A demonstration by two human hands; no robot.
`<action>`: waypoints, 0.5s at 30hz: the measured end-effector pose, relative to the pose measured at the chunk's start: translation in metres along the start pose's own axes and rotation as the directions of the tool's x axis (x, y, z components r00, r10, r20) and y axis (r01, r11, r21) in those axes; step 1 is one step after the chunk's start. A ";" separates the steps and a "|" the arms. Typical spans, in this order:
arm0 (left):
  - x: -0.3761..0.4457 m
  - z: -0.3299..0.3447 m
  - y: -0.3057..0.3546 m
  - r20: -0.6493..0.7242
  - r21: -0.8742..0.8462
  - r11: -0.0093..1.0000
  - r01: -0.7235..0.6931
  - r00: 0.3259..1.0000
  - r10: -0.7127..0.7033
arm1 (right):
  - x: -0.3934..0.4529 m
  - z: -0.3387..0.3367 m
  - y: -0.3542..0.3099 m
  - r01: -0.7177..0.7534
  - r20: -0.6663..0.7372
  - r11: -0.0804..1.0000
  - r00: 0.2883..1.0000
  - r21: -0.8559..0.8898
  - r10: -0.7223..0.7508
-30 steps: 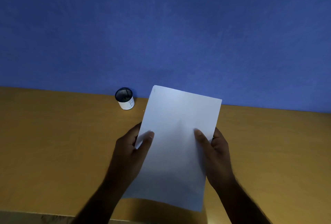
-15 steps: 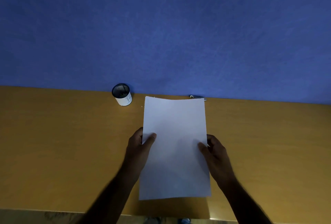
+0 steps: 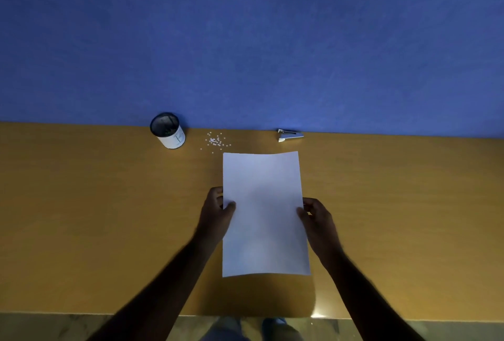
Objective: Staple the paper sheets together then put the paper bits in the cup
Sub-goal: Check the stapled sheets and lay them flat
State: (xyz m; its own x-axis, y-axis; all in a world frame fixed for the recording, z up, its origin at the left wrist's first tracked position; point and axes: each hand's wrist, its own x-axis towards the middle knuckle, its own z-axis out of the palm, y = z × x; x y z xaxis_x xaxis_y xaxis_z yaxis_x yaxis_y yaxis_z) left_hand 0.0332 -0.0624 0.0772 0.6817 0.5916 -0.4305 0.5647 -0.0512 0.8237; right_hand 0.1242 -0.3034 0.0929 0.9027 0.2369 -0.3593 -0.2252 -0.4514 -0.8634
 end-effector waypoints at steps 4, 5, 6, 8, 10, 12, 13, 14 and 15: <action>0.018 0.018 -0.004 0.017 0.055 0.998 0.012 1.000 -0.013 | 0.019 -0.008 0.019 -0.050 0.037 0.998 0.998 -0.043 0.052; 0.022 0.024 -0.005 0.021 0.074 0.997 0.013 1.000 -0.015 | 0.024 -0.010 0.023 -0.054 0.034 0.996 0.998 -0.073 0.056; 0.026 0.029 -0.006 0.027 0.096 0.995 0.015 0.999 -0.018 | 0.029 -0.012 0.027 -0.056 0.030 0.993 0.998 -0.106 0.059; 0.034 0.038 -0.009 0.058 0.136 0.990 0.020 0.998 -0.028 | 0.040 -0.016 0.037 -0.065 0.022 0.982 0.997 -0.176 0.070; 0.038 0.044 -0.010 0.091 0.178 0.984 0.016 0.995 -0.033 | 0.051 -0.019 0.046 -0.084 0.010 0.970 0.996 -0.226 0.088; 0.041 0.051 -0.012 0.086 0.236 0.972 0.004 0.996 -0.025 | 0.061 -0.022 0.054 -0.104 -0.006 0.965 0.994 -0.242 0.106; 0.043 0.055 -0.015 0.080 0.262 0.965 0.000 0.997 -0.022 | 0.065 -0.023 0.059 -0.106 -0.009 0.962 0.994 -0.253 0.107; 0.044 0.056 -0.015 0.080 0.279 0.960 -0.012 0.997 -0.011 | 0.068 -0.022 0.059 -0.098 -0.009 0.958 0.995 -0.269 0.099; 0.045 0.059 -0.018 0.087 0.296 0.955 -0.022 0.996 -0.005 | 0.071 -0.022 0.063 -0.094 -0.005 0.953 0.995 -0.287 0.097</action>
State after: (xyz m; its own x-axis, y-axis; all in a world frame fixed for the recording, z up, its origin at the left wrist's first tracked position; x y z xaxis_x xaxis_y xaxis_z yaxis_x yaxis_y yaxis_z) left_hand 0.0811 -0.0829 0.0216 0.7170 0.5195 -0.4647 0.6623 -0.2998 0.6867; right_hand 0.1823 -0.3340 0.0210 0.8783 0.1879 -0.4397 -0.1945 -0.6997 -0.6874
